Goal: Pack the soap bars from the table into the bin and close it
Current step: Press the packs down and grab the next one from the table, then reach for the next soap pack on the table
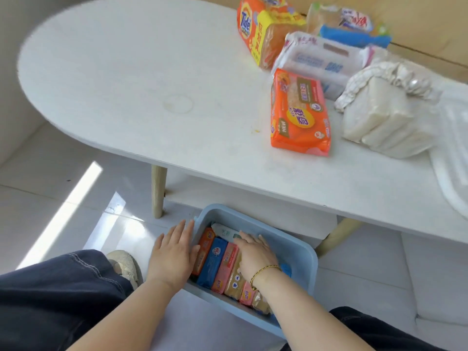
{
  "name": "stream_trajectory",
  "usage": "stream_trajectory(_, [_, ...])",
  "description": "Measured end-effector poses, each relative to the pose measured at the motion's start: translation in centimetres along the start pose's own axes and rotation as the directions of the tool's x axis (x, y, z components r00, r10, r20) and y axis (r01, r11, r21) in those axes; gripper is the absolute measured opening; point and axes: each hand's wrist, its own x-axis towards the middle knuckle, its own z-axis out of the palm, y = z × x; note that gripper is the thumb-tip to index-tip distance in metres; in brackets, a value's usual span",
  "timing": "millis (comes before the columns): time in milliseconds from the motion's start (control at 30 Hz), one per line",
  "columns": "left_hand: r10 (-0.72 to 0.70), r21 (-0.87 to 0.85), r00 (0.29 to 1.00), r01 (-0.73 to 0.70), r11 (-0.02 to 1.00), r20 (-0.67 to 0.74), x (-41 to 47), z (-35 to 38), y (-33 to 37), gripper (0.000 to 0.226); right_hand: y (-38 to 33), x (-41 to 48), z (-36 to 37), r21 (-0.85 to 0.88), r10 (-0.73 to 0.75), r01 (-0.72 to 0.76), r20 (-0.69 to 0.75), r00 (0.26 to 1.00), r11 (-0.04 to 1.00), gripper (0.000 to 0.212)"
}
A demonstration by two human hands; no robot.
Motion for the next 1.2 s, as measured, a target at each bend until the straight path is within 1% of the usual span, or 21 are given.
stream_trajectory(67, [0.023, -0.057, 0.994, -0.029, 0.998, -0.104, -1.0, -2.1, 1.2, 0.051, -0.8, -2.1, -1.8, 0.056, -0.023, 0.026, -0.059, 0.998, 0.998, 0.061])
stream_trajectory(133, [0.103, -0.104, 0.962, -0.132, 0.986, -0.252, -2.4, -4.6, 2.6, 0.04, -1.6, -4.4, -3.7, 0.11, -0.031, 0.048, -0.146, 0.989, 0.993, 0.051])
stream_trajectory(200, [0.25, -0.061, 0.878, -0.299, 0.952, -0.409, -3.8, -6.7, 3.8, 0.028, -2.4, -6.5, -5.5, 0.115, -0.062, 0.092, -0.236, 0.97, 0.989, 0.045])
stream_trajectory(233, [0.314, -0.034, 0.834, -0.368, 0.929, -0.454, -4.6, -8.0, 4.5, 0.025, -2.9, -7.8, -6.6, 0.109, -0.084, 0.12, -0.284, 0.955, 0.987, 0.043])
stream_trajectory(333, [0.433, 0.022, 0.716, -0.505, 0.863, -0.548, -6.3, -10.8, 5.8, 0.032, -3.8, -11.2, -9.2, 0.096, -0.145, 0.198, -0.394, 0.907, 0.976, 0.038])
stream_trajectory(433, [0.498, 0.082, 0.599, -0.585, 0.807, -0.628, -7.4, -13.7, 6.9, 0.03, -4.4, -14.2, -12.0, 0.138, -0.166, 0.269, -0.507, 0.846, 0.953, 0.032])
stream_trajectory(467, [0.52, 0.119, 0.555, -0.601, 0.79, -0.65, -7.5, -14.6, 7.1, 0.03, -4.5, -15.0, -13.0, 0.16, -0.16, 0.296, -0.56, 0.813, 0.942, 0.03])
stream_trajectory(500, [0.537, 0.153, 0.529, -0.603, 0.783, -0.657, -7.6, -15.6, 7.3, 0.031, -4.6, -15.6, -14.3, 0.17, -0.152, 0.317, -0.612, 0.776, 0.933, 0.027])
stream_trajectory(533, [0.55, 0.197, 0.52, -0.585, 0.787, -0.654, -7.4, -16.5, 7.3, 0.033, -4.6, -16.0, -15.6, 0.172, -0.14, 0.334, -0.666, 0.733, 0.927, 0.025])
stream_trajectory(567, [0.556, 0.238, 0.533, -0.55, 0.801, -0.638, -7.2, -17.2, 7.2, 0.036, -4.4, -16.1, -16.9, 0.164, -0.132, 0.342, -0.707, 0.695, 0.925, 0.023])
stream_trajectory(600, [0.549, 0.268, 0.568, -0.504, 0.821, -0.613, -6.8, -17.8, 7.0, 0.04, -4.3, -16.0, -18.4, 0.15, -0.126, 0.343, -0.738, 0.663, 0.927, 0.024])
stream_trajectory(633, [0.523, 0.274, 0.637, -0.453, 0.848, -0.566, -6.5, -18.4, 6.7, 0.049, -4.1, -15.8, -19.9, 0.133, -0.125, 0.336, -0.754, 0.645, 0.932, 0.025])
stream_trajectory(667, [0.488, 0.273, 0.707, -0.404, 0.873, -0.511, -6.0, -18.8, 6.5, 0.063, -3.9, -15.5, -21.3, 0.115, -0.119, 0.312, -0.761, 0.637, 0.943, 0.026])
stream_trajectory(733, [0.414, 0.243, 0.779, -0.337, 0.91, -0.471, -4.6, -18.6, 5.6, 0.098, -3.3, -14.3, -24.1, 0.05, -0.104, 0.216, -0.758, 0.644, 0.975, 0.031])
stream_trajectory(767, [0.362, 0.208, 0.815, -0.298, 0.931, -0.453, -3.7, -18.2, 5.2, 0.108, -3.1, -13.5, -25.3, 0.015, -0.09, 0.153, -0.75, 0.656, 0.988, 0.034])
stream_trajectory(800, [0.316, 0.188, 0.84, -0.259, 0.948, -0.441, -3.1, -17.9, 5.0, 0.114, -2.9, -12.8, -26.4, -0.016, -0.074, 0.092, -0.735, 0.674, 0.996, 0.038])
stream_trajectory(867, [0.269, 0.154, 0.852, -0.223, 0.963, -0.45, -2.5, -17.2, 5.5, 0.115, -2.8, -10.9, -27.9, -0.076, -0.046, -0.009, -0.691, 0.722, 0.997, 0.046])
stream_trajectory(933, [0.265, 0.139, 0.841, -0.226, 0.964, -0.472, -2.3, -16.8, 5.9, 0.105, -2.7, -9.0, -28.9, -0.114, -0.027, -0.062, -0.647, 0.762, 0.991, 0.051])
stream_trajectory(1000, [0.268, 0.139, 0.838, -0.229, 0.963, -0.475, -2.3, -16.8, 6.0, 0.094, -2.5, -7.4, -29.4, -0.138, -0.015, -0.091, -0.626, 0.78, 0.986, 0.051])
stream_trajectory(1100, [0.274, 0.169, 0.851, -0.22, 0.961, -0.449, -2.3, -17.1, 5.9, 0.084, -2.2, -5.7, -29.7, -0.181, -0.001, -0.147, -0.635, 0.773, 0.972, 0.052])
stream_trajectory(1200, [0.271, 0.178, 0.85, -0.211, 0.961, -0.451, -2.3, -17.1, 6.0, 0.08, -2.0, -4.6, -29.4, -0.284, -0.045, -0.201, -0.673, 0.738, 0.938, 0.058])
